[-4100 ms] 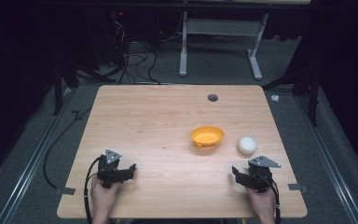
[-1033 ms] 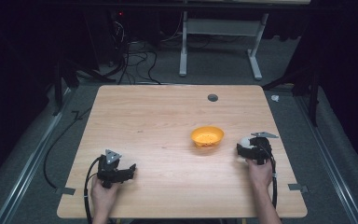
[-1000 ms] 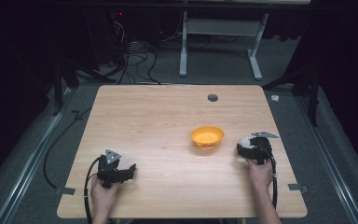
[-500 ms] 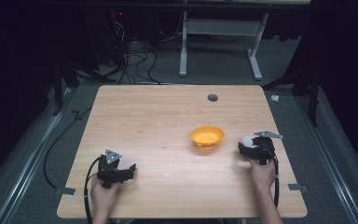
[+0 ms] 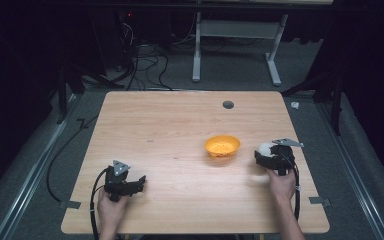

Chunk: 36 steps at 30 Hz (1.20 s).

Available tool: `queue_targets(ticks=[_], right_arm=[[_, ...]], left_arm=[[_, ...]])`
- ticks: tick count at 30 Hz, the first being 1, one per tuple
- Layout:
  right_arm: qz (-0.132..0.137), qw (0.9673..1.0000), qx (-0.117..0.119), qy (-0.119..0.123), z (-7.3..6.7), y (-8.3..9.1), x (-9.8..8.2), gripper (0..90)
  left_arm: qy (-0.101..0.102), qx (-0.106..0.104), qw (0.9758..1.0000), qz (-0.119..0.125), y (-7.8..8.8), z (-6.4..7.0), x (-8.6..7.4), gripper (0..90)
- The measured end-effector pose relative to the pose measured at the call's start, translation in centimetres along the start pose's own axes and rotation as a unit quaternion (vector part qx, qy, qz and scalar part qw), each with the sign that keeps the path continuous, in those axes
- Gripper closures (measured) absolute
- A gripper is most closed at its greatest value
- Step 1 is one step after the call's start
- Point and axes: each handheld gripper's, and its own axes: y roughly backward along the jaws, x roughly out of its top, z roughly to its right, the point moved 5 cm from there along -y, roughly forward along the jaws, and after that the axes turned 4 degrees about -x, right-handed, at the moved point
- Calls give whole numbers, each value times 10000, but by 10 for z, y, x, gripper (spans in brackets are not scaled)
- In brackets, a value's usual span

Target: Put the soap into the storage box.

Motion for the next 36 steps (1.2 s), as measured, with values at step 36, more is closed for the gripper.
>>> queue_targets(ticks=[36], right_arm=[[204,9987,370,271,-22,16,22,231]], left_arm=[[0,0,10000,0,0,0,0,151]])
